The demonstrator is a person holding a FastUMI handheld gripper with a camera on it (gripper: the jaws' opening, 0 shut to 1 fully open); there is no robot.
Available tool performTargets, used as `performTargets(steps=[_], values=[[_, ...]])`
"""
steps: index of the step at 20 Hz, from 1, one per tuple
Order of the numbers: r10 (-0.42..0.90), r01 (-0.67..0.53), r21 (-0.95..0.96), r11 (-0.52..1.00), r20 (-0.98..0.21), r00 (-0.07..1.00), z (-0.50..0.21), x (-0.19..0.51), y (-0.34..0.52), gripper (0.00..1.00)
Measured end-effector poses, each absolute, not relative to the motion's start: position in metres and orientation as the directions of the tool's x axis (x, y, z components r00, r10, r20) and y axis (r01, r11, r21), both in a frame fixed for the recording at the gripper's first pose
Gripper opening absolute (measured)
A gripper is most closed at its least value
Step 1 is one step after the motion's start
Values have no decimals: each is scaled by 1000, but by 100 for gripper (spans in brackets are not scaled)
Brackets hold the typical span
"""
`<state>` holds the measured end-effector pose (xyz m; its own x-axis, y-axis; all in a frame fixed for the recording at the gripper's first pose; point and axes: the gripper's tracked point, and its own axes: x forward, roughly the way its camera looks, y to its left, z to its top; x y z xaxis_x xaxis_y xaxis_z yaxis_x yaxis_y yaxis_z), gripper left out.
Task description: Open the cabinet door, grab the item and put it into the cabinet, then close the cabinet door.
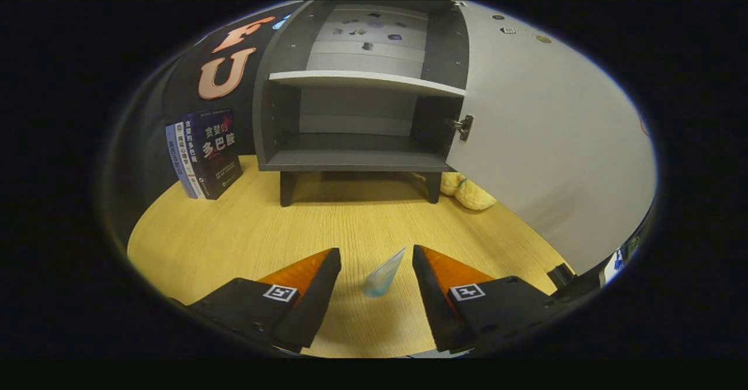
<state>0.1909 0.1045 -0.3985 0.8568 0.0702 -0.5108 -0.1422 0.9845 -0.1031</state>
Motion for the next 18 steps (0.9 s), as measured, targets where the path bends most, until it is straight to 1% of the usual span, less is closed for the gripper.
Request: performTargets(steps=[5,6,7,8,9,10,13,15,18], values=[[57,-136,-102,985,-555,830,-418,193,102,79],[54,-133,-100,986,-562,825,-421,195,100,74],[50,-126,-96,987,-567,822,-422,196,99,63],[44,-118,-94,988,-569,821,-424,197,96,57],[46,-115,-85,990,-572,819,-422,196,96,45],[36,-102,-83,991,-572,820,-424,198,95,40],[41,-84,-47,995,-581,813,-420,198,96,16],[58,-97,-35,995,-585,809,-410,194,100,16],[77,-128,-54,990,-556,827,-377,197,107,16]])
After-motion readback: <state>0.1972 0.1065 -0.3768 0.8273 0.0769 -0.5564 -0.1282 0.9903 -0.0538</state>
